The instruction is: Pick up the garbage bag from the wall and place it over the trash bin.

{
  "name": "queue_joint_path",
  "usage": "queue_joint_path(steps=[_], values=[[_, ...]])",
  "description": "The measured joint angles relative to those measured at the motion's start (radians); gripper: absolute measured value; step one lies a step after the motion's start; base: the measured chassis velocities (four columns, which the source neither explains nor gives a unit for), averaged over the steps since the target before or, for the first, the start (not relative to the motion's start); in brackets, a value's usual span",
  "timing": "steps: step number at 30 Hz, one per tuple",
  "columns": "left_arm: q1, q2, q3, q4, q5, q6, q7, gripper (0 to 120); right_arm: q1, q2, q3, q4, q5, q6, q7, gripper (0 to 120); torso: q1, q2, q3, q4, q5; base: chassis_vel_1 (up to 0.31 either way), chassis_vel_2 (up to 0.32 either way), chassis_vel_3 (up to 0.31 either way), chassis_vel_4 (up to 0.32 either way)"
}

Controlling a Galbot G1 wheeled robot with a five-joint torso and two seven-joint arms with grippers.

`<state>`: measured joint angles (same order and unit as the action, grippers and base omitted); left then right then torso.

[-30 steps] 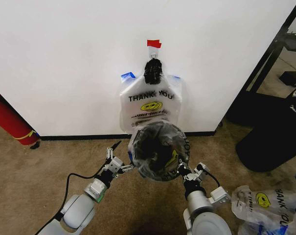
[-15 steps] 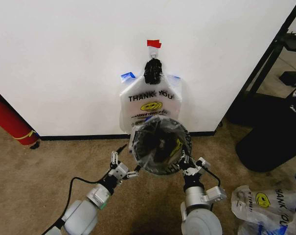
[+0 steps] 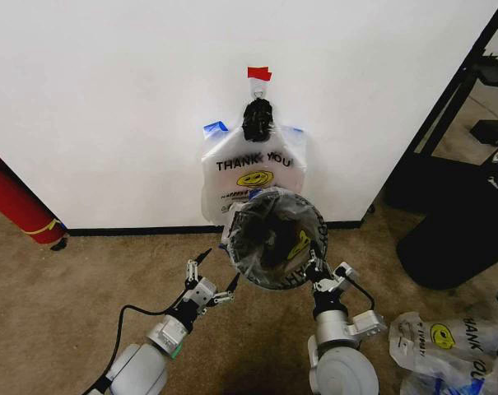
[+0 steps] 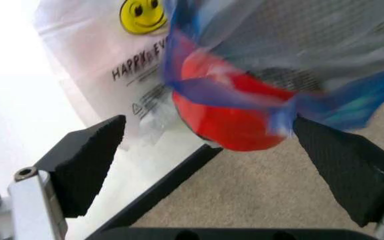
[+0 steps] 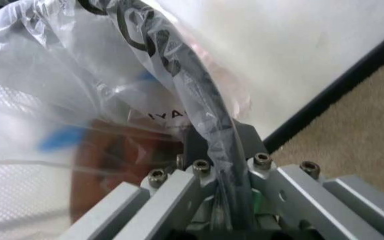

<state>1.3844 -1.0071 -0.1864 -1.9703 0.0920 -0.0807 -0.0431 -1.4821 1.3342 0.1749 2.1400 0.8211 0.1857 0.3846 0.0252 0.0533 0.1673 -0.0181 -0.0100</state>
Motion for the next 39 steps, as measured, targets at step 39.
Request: queue_joint_path(steps=[39], values=[[-0.095, -0.041, -0.072, 0.267, 0.067, 0.069, -0.306, 100, 0.05, -0.03, 0.001, -0.003, 0.174, -0.355, 0.195, 0, 0.0, 0.0, 0.0, 0.0, -0.0002, 0.0, 0.0, 0.0, 0.0]])
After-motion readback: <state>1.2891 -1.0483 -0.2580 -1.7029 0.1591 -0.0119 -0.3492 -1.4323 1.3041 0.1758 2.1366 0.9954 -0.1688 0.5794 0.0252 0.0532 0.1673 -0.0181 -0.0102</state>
